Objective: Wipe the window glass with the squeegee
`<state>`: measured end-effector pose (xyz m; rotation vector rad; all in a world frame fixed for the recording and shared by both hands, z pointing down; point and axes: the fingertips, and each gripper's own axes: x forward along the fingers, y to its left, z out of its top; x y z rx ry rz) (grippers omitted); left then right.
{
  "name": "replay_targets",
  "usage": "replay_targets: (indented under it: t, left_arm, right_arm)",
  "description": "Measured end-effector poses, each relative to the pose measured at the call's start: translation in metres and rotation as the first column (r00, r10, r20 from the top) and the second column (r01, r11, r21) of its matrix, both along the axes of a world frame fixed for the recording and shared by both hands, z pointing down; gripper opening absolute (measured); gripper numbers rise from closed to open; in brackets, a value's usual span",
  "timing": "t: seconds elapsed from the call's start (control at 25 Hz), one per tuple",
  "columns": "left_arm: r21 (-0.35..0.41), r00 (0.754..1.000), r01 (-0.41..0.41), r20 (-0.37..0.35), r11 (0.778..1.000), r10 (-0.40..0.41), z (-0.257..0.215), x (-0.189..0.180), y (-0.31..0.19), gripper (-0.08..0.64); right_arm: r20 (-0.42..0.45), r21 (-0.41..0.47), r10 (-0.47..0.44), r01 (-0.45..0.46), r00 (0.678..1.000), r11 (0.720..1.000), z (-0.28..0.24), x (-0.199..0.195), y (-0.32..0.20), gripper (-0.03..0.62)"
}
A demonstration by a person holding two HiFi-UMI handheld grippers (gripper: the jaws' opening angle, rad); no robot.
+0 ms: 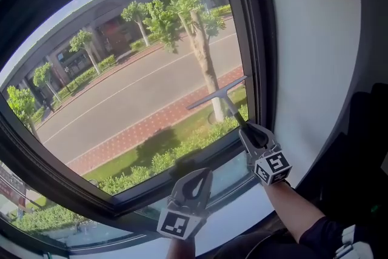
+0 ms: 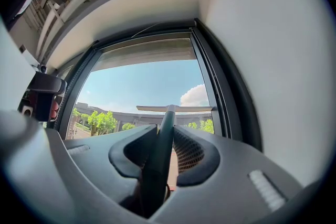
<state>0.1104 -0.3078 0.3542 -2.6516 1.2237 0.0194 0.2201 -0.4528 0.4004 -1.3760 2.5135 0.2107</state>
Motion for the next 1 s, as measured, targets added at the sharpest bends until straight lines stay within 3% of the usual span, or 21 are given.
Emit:
replay_targets:
  t: [1.0]
  left_arm:
    - [-0.024, 0.999, -0.035, -0.002, 0.999, 0.035, 0.007, -0.002, -0.005, 0.003]
  right_arm:
    - [-0.037, -0.163, -0.017, 0.01, 0.999, 0.987, 0.1, 0.0, 0.005, 0.101]
